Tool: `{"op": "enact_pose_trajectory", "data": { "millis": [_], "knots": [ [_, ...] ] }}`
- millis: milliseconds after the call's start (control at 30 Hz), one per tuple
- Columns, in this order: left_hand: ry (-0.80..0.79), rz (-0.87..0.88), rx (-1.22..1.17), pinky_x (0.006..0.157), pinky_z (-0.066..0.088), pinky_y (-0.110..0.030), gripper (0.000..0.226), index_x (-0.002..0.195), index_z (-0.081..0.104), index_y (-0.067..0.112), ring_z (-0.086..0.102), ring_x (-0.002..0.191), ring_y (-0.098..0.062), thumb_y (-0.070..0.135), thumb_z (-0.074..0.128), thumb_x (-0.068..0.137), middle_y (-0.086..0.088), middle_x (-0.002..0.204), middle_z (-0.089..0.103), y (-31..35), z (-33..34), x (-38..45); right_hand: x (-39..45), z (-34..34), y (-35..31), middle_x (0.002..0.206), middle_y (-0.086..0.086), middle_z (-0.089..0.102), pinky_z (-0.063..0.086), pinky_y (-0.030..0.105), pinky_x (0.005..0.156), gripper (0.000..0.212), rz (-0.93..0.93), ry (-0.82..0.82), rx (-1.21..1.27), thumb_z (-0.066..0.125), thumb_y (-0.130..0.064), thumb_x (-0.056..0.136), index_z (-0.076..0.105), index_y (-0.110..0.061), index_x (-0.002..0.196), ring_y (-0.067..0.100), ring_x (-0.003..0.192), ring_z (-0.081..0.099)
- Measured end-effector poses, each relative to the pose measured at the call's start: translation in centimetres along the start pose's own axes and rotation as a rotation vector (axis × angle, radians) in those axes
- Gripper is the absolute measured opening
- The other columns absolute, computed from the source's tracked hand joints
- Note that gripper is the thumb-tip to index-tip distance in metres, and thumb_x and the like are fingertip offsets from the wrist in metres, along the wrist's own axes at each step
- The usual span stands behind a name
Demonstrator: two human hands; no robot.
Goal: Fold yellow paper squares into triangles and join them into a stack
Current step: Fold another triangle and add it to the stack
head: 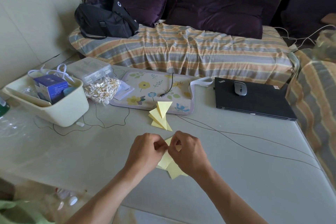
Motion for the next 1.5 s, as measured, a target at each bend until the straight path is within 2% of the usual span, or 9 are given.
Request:
{"op": "enact_pose_trajectory", "data": {
  "millis": [133, 300, 500, 800, 967, 1033, 1167, 1367, 1500],
  "knots": [
    [-0.002, 0.002, -0.018, 0.064, 0.053, -0.021, 0.008, 0.078, 0.08, 0.024, 0.067, 0.069, 0.001, 0.028, 0.077, 0.084, 0.018, 0.071, 0.073, -0.1, -0.1, 0.0, 0.1, -0.3, 0.0, 0.073, -0.012, 0.064, 0.046, 0.022, 0.059, 0.008, -0.02, -0.009, 0.037, 0.065, -0.016, 0.082, 0.062, -0.021, 0.076, 0.009, 0.069, 0.059],
    [0.015, -0.023, -0.036, 0.065, 0.054, -0.024, 0.011, 0.077, 0.079, 0.026, 0.067, 0.069, 0.001, 0.025, 0.071, 0.084, 0.02, 0.07, 0.073, 0.1, -0.3, -0.1, 0.1, -1.0, -0.2, 0.061, -0.007, 0.045, 0.027, 0.025, 0.048, 0.026, 0.048, 0.089, 0.028, 0.069, -0.018, 0.074, 0.044, -0.016, 0.066, 0.014, 0.056, 0.037],
    [0.041, 0.022, -0.027, 0.058, 0.047, -0.018, 0.011, 0.074, 0.078, 0.025, 0.064, 0.065, 0.0, 0.032, 0.08, 0.082, 0.018, 0.066, 0.071, 0.1, -0.7, 0.0, 0.3, -1.0, 0.0, 0.069, -0.011, 0.058, 0.041, 0.021, 0.057, 0.012, -0.015, 0.047, 0.05, 0.07, -0.018, 0.081, 0.06, -0.016, 0.076, 0.011, 0.066, 0.054],
    [0.039, -0.017, -0.038, 0.063, 0.054, -0.025, 0.01, 0.075, 0.078, 0.025, 0.066, 0.068, 0.0, 0.023, 0.07, 0.082, 0.019, 0.068, 0.072, 0.2, -0.4, -0.2, 0.1, -0.7, -0.6, 0.062, -0.01, 0.05, 0.031, 0.018, 0.048, 0.017, -0.014, 0.068, 0.015, 0.065, -0.016, 0.076, 0.051, -0.018, 0.068, 0.01, 0.058, 0.044],
    [0.035, 0.024, -0.025, 0.061, 0.051, -0.023, 0.009, 0.075, 0.079, 0.025, 0.065, 0.065, 0.0, 0.031, 0.08, 0.082, 0.017, 0.068, 0.073, -0.1, -0.5, 0.2, 0.3, -0.5, -0.3, 0.073, -0.01, 0.065, 0.051, 0.024, 0.063, 0.008, -0.077, 0.016, 0.069, 0.067, -0.014, 0.083, 0.063, -0.019, 0.077, 0.01, 0.07, 0.06],
    [0.04, 0.009, -0.033, 0.057, 0.047, -0.018, 0.009, 0.075, 0.079, 0.026, 0.065, 0.064, 0.001, 0.032, 0.081, 0.081, 0.017, 0.066, 0.072, -0.1, -0.6, 0.1, 0.3, -0.8, -0.2, 0.067, -0.011, 0.06, 0.043, 0.015, 0.056, 0.013, -0.057, 0.036, 0.065, 0.069, -0.014, 0.082, 0.061, -0.018, 0.073, 0.006, 0.065, 0.056],
    [0.054, -0.033, -0.017, 0.054, 0.043, -0.018, 0.007, 0.077, 0.078, 0.026, 0.064, 0.061, -0.002, 0.03, 0.081, 0.083, 0.013, 0.062, 0.069, 0.0, -0.7, 0.0, 0.1, -0.9, -0.8, 0.061, -0.011, 0.05, 0.035, 0.019, 0.051, 0.017, -0.034, 0.066, 0.043, 0.067, -0.014, 0.079, 0.054, -0.014, 0.069, 0.008, 0.056, 0.045],
    [0.059, -0.008, -0.007, 0.046, 0.029, -0.017, 0.013, 0.074, 0.078, 0.026, 0.051, 0.048, -0.006, 0.036, 0.084, 0.08, 0.008, 0.049, 0.056, 0.2, -1.0, 0.0, 0.2, -0.7, -0.6, 0.065, -0.01, 0.055, 0.035, 0.018, 0.052, 0.014, -0.044, 0.021, 0.023, 0.066, -0.017, 0.08, 0.055, -0.016, 0.071, 0.011, 0.061, 0.049],
    [0.088, 0.009, -0.017, 0.045, 0.031, -0.02, 0.015, 0.075, 0.08, 0.027, 0.044, 0.042, -0.01, 0.04, 0.084, 0.079, 0.007, 0.037, 0.043, 0.4, -1.5, -0.2, 0.2, -1.1, -0.4, 0.063, -0.013, 0.053, 0.038, 0.016, 0.052, 0.013, -0.025, 0.021, 0.037, 0.07, -0.017, 0.083, 0.06, -0.014, 0.074, 0.005, 0.058, 0.049]
  ]
}}
Point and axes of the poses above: each hand's wrist, its own x-axis towards the middle knuckle, its own z-axis out of the palm, y = z × x, the point moved 6 cm from there along x, towards the middle knuckle
